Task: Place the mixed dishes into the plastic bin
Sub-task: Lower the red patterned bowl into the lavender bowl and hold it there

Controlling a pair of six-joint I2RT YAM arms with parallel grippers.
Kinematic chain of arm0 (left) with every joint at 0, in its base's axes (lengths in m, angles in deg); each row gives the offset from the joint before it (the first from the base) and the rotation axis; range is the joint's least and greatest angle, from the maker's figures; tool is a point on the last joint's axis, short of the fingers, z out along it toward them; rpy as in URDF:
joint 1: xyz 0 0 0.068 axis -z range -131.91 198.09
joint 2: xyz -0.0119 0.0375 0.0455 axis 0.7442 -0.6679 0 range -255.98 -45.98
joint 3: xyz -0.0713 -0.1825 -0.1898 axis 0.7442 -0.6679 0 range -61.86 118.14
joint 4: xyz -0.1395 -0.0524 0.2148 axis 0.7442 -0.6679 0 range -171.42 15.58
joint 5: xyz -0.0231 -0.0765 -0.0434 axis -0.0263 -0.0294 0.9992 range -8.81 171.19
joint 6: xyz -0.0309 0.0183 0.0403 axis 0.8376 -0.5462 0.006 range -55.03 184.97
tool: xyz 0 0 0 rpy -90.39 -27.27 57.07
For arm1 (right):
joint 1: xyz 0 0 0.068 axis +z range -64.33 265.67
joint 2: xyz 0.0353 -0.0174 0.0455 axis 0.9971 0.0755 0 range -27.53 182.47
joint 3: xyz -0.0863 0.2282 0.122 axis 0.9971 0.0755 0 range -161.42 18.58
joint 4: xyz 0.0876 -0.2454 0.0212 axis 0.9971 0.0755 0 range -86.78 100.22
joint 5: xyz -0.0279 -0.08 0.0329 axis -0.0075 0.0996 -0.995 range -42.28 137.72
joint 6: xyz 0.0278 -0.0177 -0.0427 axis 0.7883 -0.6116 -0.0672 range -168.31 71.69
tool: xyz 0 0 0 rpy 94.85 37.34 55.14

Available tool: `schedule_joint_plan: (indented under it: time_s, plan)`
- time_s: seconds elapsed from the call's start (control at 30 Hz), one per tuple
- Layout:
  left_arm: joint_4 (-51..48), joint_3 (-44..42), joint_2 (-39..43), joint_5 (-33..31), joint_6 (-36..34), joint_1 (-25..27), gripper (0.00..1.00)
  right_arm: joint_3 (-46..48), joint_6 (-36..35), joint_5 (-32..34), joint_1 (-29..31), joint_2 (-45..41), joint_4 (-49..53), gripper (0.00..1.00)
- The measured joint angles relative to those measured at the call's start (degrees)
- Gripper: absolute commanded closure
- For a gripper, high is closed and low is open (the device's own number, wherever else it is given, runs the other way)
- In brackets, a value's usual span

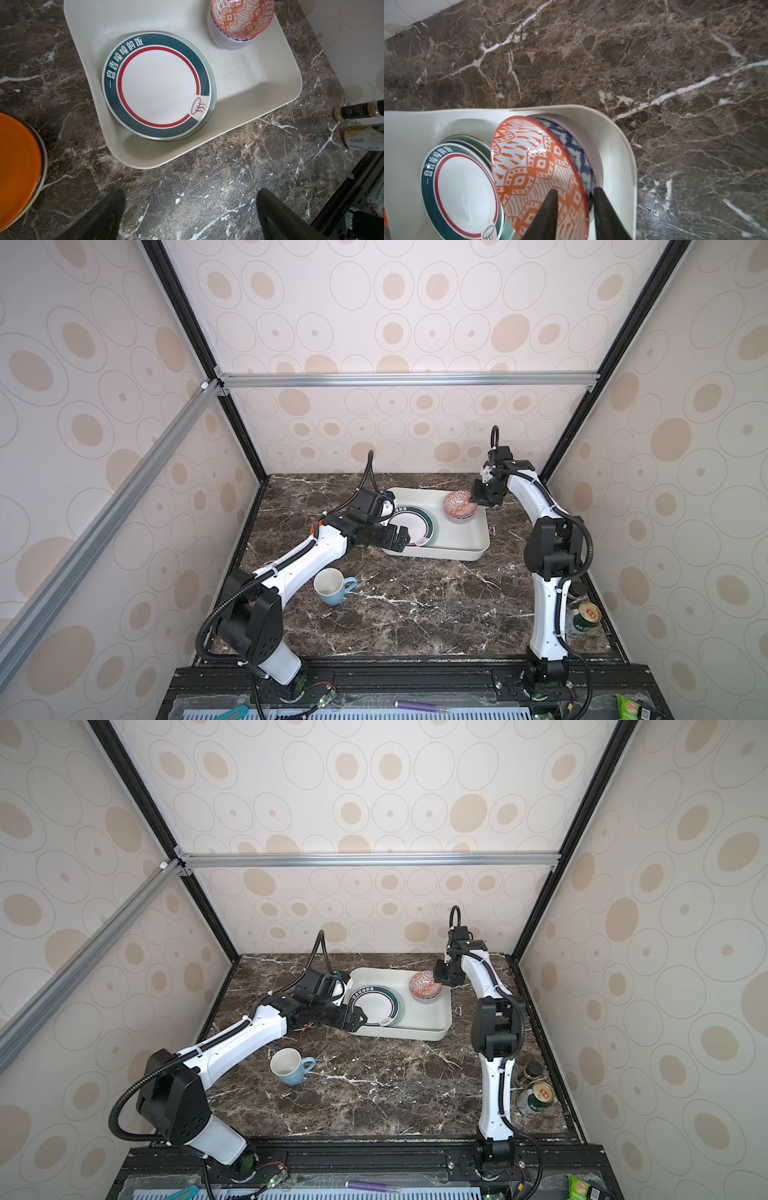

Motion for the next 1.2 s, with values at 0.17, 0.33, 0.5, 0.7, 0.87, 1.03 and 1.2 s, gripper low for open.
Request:
schedule_joint_plan:
  time_s: [0.17,0.33,0.5,0.7,0.87,1.03,1.2]
  plan:
    - [0.0,-0.8,1.9,0.0,0.0,0.0,0.01,-0.1,-0.1,1.2,0.0,0.0,0.4,0.63]
    - [0.0,-1.7,3.1,-0.3,0.0,0.0,0.01,1.2,-0.4,3.4,0.0,-0.5,0.4,0.68]
    - [0.0,-3.0,4.2,-0.5,0.0,0.0,0.01,3.6,-0.4,4.7,0.0,-1.5,0.1,0.73]
    - [-0.1,-3.6,5.2,-1.0,0.0,0.0,0.01,5.7,0.0,5.4,0.0,-1.7,-1.2,0.86]
    - [-0.1,-3.6,5.2,-1.3,0.0,0.0,0.01,5.7,0.2,5.0,0.0,-1.7,-1.9,0.88]
    - [-0.1,-3.6,5.0,-1.3,0.0,0.0,0.01,5.7,0.6,3.3,-0.3,-1.6,-2.4,0.85]
    - [-0.1,-3.6,4.3,-1.3,0.0,0.0,0.01,5.7,0.7,2.5,-0.7,-1.4,-2.3,0.77]
